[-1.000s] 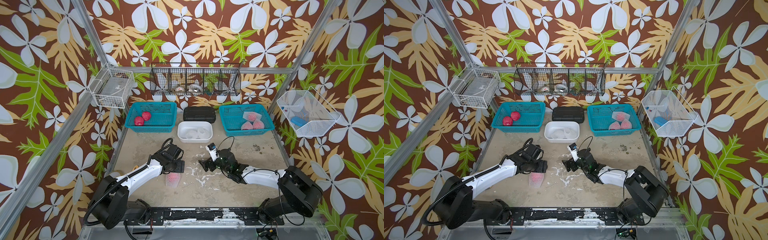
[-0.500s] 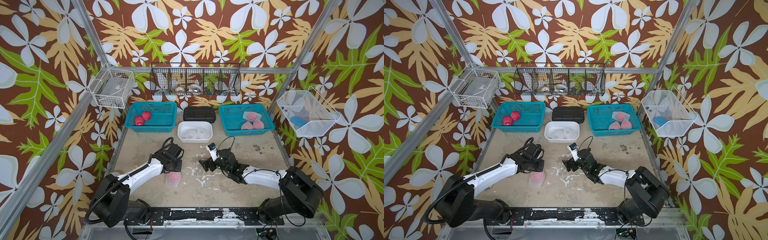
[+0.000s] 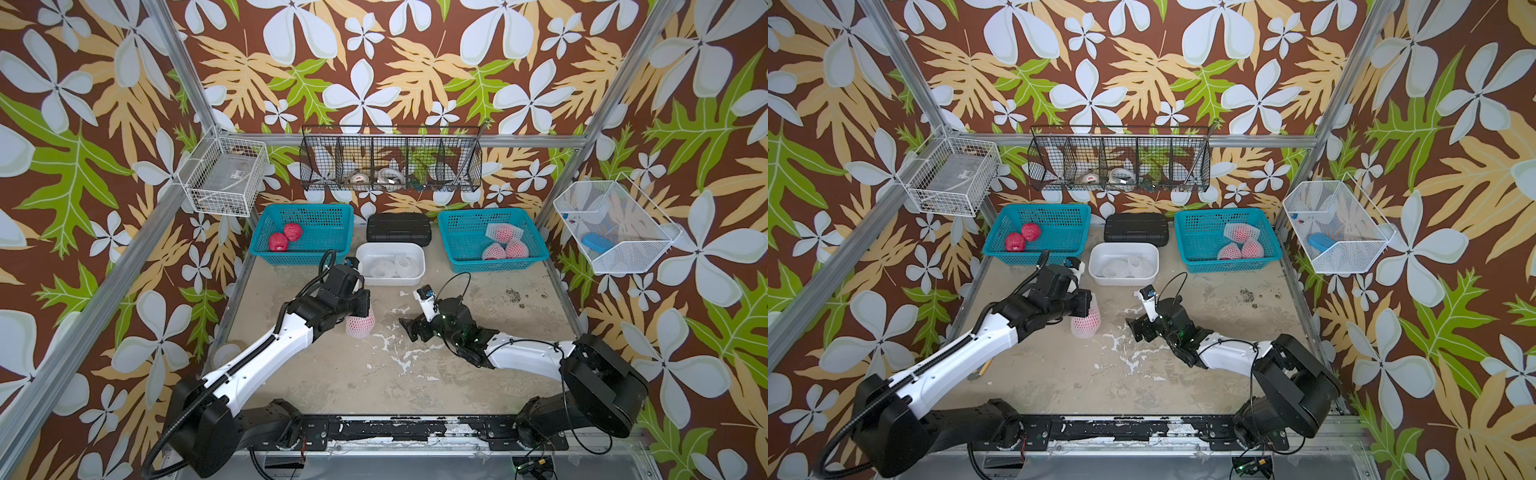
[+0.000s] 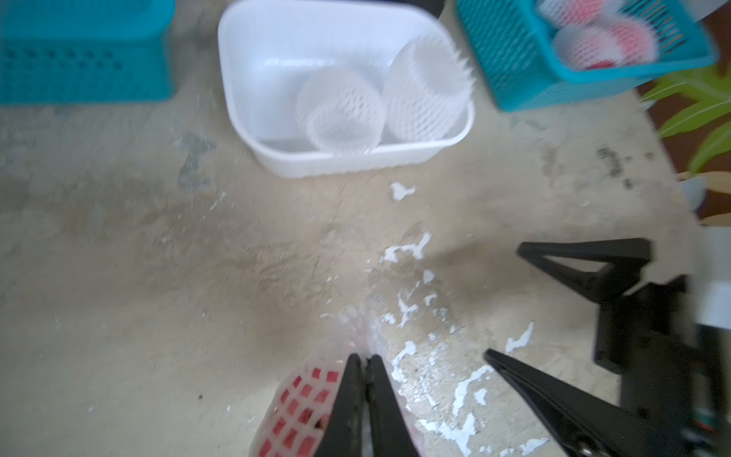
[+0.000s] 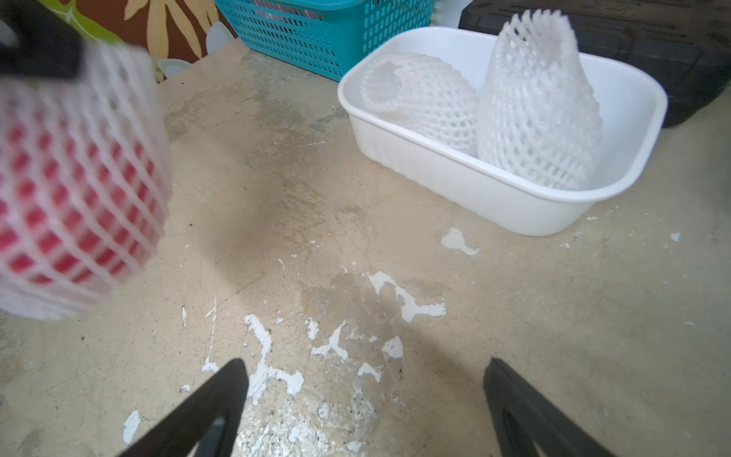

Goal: Remove foam nets from apples
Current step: Remove the foam net from the apple.

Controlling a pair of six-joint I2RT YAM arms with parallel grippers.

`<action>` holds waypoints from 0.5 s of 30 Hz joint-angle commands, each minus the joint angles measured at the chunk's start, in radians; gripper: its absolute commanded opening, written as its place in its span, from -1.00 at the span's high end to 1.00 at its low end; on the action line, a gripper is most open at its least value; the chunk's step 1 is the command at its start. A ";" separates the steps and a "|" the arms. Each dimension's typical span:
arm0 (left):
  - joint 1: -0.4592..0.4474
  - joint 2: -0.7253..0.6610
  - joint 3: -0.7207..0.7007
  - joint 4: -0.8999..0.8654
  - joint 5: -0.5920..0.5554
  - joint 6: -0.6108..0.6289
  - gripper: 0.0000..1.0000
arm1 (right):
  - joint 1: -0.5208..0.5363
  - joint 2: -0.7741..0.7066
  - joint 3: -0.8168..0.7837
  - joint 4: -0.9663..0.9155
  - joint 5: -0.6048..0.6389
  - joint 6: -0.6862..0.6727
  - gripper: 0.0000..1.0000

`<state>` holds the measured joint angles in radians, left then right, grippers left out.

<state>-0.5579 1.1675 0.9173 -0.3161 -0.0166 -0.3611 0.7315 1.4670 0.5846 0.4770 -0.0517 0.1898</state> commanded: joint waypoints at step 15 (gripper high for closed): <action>-0.119 -0.028 -0.440 1.127 0.050 0.161 1.00 | -0.026 -0.033 -0.043 0.056 0.005 0.027 -0.91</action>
<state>-0.6735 1.1378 0.4728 0.6773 0.0734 -0.2272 0.7055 1.4376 0.5388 0.5087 -0.0460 0.2066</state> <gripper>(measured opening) 0.066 0.959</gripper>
